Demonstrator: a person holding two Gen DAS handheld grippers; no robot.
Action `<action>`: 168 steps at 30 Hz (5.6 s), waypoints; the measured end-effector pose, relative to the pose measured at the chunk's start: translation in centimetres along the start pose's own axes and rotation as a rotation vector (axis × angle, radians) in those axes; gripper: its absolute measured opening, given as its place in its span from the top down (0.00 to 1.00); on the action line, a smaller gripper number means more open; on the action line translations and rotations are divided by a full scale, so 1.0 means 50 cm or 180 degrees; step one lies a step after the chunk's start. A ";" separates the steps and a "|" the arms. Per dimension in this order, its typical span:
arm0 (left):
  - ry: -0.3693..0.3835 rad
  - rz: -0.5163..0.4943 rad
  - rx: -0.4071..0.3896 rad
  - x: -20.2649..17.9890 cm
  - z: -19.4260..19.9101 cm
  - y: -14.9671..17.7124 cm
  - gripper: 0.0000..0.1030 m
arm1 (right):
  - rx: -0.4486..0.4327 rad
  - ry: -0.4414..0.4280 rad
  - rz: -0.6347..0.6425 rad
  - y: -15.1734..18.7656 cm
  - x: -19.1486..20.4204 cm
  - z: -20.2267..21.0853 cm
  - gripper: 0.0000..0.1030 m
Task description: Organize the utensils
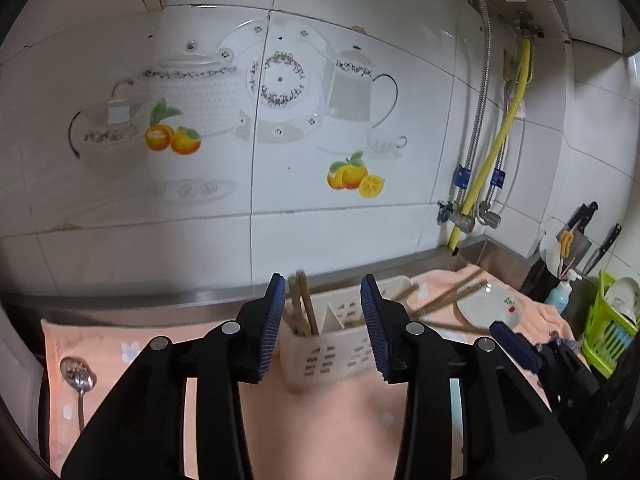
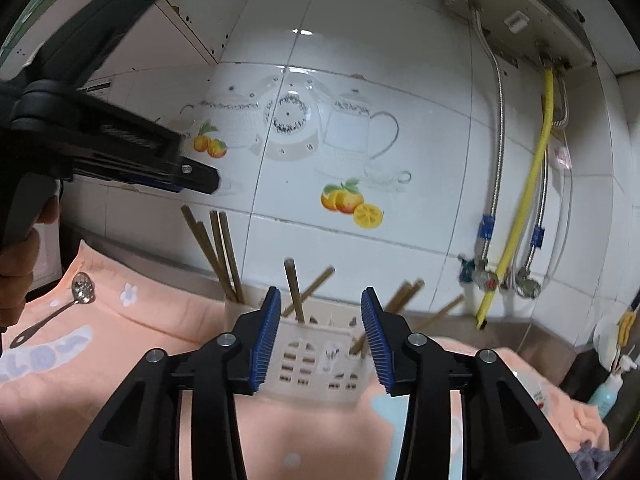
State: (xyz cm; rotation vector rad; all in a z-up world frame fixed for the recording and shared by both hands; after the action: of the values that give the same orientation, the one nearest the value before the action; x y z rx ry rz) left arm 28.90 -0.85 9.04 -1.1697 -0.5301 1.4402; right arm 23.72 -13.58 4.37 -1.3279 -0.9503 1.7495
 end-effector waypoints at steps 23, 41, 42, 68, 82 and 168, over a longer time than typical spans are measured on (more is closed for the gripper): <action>-0.0416 0.0128 0.0162 0.057 0.125 0.198 0.08 | 0.0485 -0.0366 -0.0062 0.089 0.011 0.102 0.31; -0.0607 0.0183 0.0189 0.067 0.181 0.262 0.05 | 0.0703 -0.0509 -0.0183 0.137 0.005 0.148 0.16; -0.0612 0.0173 0.0198 0.065 0.183 0.265 0.05 | 0.0701 -0.0513 -0.0187 0.138 0.004 0.151 0.15; -0.0857 0.0108 0.0230 0.069 0.243 0.319 0.05 | 0.0790 -0.0545 -0.0207 0.162 -0.012 0.195 0.12; -0.0778 0.0052 0.0219 0.048 0.273 0.346 0.05 | 0.0795 -0.0548 -0.0214 0.175 -0.011 0.215 0.11; -0.0757 0.0103 0.0301 0.037 0.284 0.388 0.05 | 0.0826 -0.0624 -0.0293 0.195 -0.010 0.246 0.09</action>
State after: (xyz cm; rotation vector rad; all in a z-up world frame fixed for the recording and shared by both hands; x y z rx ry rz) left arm 7.65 0.17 -2.28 -0.9417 -0.6021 1.6256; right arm 10.73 -20.06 -1.63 -0.9482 -0.8409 1.8833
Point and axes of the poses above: each gripper's, at about its wrist camera, not at the fingertips, and z roughly against the way its jaws point, x to its left, y to its underside, the point moved 6 cm from there along -z, roughly the way its jaws point, and after that the axes turned 15 degrees about z, right-handed, at the moved point
